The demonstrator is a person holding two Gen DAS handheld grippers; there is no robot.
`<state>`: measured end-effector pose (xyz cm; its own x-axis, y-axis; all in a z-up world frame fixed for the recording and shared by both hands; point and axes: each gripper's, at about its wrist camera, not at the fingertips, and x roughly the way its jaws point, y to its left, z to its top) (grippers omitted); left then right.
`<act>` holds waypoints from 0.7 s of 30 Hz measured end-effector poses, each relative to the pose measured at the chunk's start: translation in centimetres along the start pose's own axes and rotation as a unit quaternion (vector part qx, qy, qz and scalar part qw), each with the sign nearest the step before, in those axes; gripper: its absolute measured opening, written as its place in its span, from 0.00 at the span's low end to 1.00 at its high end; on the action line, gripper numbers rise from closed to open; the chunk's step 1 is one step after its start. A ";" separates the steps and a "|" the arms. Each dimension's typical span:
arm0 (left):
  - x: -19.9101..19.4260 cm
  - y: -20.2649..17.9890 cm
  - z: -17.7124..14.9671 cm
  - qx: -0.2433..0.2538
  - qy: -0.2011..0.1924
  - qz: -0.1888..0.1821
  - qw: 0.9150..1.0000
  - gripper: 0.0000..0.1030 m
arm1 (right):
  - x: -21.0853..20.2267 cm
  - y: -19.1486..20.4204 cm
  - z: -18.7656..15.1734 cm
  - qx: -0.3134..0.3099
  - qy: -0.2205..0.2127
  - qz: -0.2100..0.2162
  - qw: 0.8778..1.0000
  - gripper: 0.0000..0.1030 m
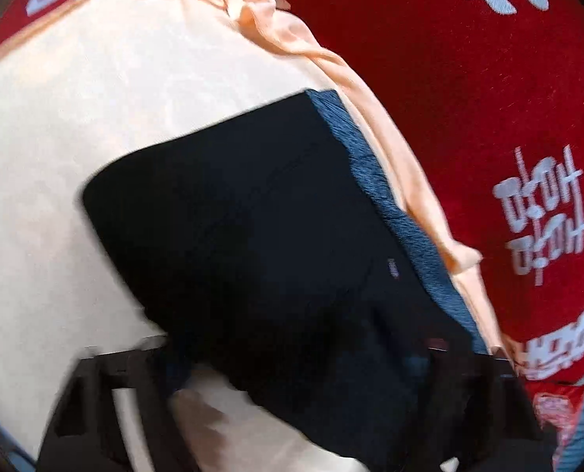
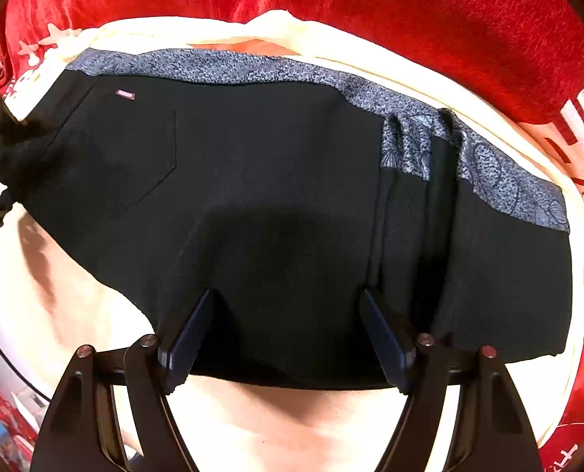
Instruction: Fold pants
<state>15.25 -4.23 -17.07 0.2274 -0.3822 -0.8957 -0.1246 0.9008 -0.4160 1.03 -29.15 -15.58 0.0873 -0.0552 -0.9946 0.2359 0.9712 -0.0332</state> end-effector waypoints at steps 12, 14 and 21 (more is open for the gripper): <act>-3.2 -8.3 -5.9 0.324 -0.108 0.130 0.931 0.33 | -7.9 -0.8 9.5 0.006 -0.015 0.180 0.984 0.79; -3.2 -9.4 -7.1 0.360 -0.116 0.139 0.915 0.33 | -8.8 1.7 12.4 -0.026 0.003 0.219 0.975 0.80; -3.3 -11.7 -9.0 0.421 -0.145 0.147 0.883 0.33 | -8.3 12.1 18.8 -0.145 0.099 0.258 0.950 0.88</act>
<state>7.32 -15.40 -10.68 0.5570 -0.1473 -0.8174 0.5151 0.8333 0.2008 21.30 -21.29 -5.85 -0.0722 0.4619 -0.8840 -0.0676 0.8820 0.4664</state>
